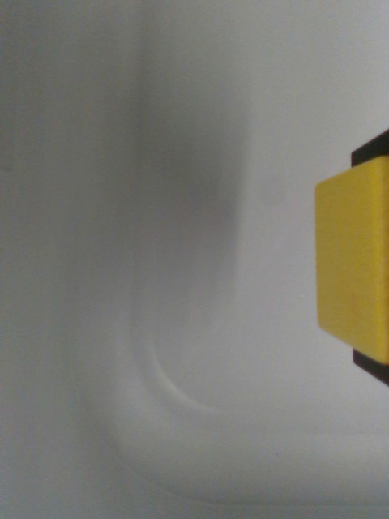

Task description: Pick yellow cube

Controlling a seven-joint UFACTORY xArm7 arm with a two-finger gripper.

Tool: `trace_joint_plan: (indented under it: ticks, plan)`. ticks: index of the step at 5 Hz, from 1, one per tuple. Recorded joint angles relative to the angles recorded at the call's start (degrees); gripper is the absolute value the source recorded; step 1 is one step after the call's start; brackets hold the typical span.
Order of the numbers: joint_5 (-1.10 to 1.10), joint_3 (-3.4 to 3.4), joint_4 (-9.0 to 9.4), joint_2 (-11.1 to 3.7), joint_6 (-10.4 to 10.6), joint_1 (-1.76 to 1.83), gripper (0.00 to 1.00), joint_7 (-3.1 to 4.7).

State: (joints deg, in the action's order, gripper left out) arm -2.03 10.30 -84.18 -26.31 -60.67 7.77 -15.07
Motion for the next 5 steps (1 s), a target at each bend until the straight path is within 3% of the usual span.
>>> trace_joint_plan:
  ticks: [1, 2, 3, 4, 5]
  plan:
    - [0.00, 0.00, 0.00, 0.00, 0.0, 0.00, 1.00, 0.00]
    - [0.16, 0.09, -1.85, 0.82, -2.7, -0.02, 1.00, 0.01]
    - [0.16, 0.09, -1.85, 0.82, -2.7, -0.02, 1.00, 0.01]
    - [0.31, 0.18, -3.64, 1.61, -5.2, -0.05, 1.00, 0.01]
    - [0.31, 0.18, -3.64, 1.61, -5.2, -0.05, 1.00, 0.01]
